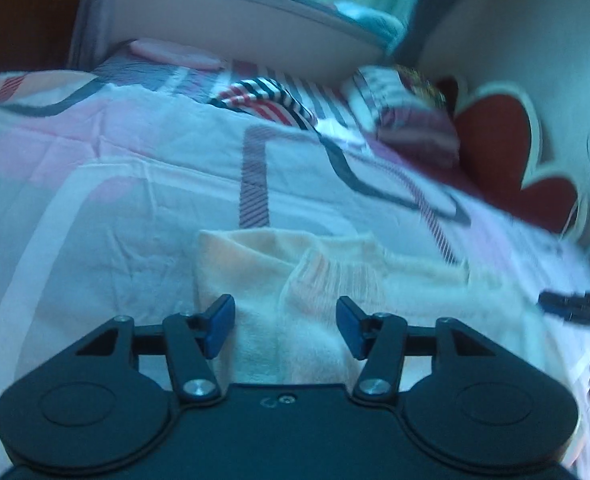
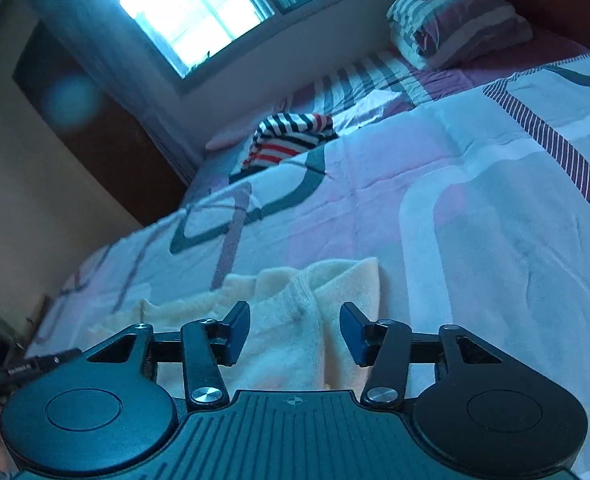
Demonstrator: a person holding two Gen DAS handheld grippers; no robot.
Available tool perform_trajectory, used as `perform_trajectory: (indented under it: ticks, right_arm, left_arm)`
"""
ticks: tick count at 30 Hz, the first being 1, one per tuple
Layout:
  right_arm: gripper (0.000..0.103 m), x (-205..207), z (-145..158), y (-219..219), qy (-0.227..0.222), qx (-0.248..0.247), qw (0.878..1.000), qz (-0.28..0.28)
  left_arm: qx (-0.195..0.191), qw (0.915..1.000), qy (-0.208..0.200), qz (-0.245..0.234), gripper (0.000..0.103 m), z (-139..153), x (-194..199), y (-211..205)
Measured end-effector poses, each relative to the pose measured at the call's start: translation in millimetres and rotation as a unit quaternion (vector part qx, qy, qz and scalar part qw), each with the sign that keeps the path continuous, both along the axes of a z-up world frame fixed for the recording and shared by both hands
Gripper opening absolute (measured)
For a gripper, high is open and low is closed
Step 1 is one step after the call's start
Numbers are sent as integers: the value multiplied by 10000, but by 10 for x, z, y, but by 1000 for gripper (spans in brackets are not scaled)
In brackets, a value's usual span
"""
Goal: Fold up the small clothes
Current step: 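Lift the hem with both grippers and fold it toward the collar, then open both grippers and smooth the folded sweater flat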
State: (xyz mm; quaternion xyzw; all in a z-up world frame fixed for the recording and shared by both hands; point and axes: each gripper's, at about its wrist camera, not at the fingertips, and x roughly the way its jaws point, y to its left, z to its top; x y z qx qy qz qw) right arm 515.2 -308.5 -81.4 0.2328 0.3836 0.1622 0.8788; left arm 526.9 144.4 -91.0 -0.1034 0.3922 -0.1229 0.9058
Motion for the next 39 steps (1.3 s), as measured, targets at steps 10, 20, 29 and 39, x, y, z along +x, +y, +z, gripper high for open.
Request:
perform_trajectory:
  ticks: [10,20,29,39]
  right_arm:
    - [2,63,-81,379,-236,-1132,9921,482]
    - [2,175,23,318,-732,-1042,9918,77]
    - [24,171,-73,377,-452,-1585,9860,-260]
    - [38,69,-139,1356,-791,-1806,9756,964]
  left_arm:
    - [427,9986,-251,-171,2,36,24,-147]
    - [104,9963,-833,184,2,215,139,-130]
    - [550,9943,-533,742,58,67,167,-249]
    - [898,9930,-595,-485,70,12,36,-1370]
